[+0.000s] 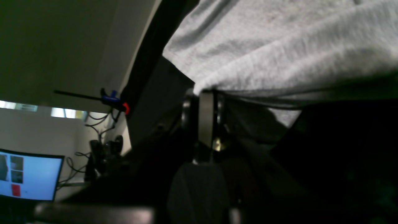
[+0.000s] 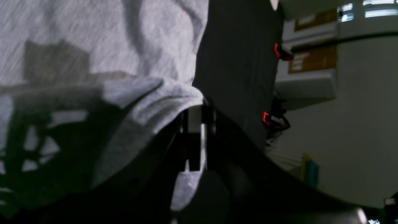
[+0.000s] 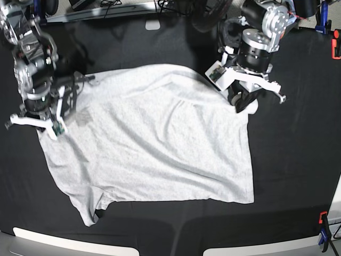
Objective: Layout the t-shirt on the table in an organized manner, then fold the t-shirt properly
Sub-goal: 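Release the shirt and move both grippers to its sides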
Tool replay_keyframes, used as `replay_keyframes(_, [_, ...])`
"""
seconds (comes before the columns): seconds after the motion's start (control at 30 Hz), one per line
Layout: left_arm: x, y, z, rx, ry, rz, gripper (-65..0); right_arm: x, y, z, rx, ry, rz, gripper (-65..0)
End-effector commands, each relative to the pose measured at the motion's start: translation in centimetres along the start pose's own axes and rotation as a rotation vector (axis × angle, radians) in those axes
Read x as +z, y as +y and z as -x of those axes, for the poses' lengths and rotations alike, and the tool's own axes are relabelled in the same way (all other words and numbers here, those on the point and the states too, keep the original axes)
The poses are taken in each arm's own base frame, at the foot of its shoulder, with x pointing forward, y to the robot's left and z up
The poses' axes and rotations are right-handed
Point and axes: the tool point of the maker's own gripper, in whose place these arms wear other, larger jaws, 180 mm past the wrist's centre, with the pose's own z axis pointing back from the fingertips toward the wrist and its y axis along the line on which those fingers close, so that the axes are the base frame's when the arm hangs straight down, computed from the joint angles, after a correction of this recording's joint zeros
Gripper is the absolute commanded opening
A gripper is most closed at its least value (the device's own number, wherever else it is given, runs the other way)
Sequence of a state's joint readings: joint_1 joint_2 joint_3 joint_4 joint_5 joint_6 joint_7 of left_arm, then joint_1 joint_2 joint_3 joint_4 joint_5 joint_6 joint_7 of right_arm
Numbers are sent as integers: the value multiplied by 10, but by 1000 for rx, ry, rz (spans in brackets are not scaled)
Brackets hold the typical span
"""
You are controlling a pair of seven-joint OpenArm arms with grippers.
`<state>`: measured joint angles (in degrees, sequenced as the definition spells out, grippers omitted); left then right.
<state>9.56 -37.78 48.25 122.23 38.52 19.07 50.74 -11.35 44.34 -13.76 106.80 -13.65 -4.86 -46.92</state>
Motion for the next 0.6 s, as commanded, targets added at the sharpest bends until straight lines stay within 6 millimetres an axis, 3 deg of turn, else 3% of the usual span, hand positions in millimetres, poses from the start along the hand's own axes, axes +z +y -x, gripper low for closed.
replay_keyframes(0.0, [-2, 15, -5, 14, -30, -49, -650, -5, -20, -9, -15, -23, 49, -650])
replay_keyframes(0.2, [-27, 37, 40, 24, 98, -111, -650, -33, -30, -16, -94, 12, 31, -650])
replay_keyframes(0.3, [-35, 41, 53, 52, 113, -109, -650, -43, -36, -20, -139, 18, 18, -650])
replay_keyframes(0.57, [-39, 20, 22, 124, -63, 14, -650, -57, -24, -57, -255, -60, -120, -650])
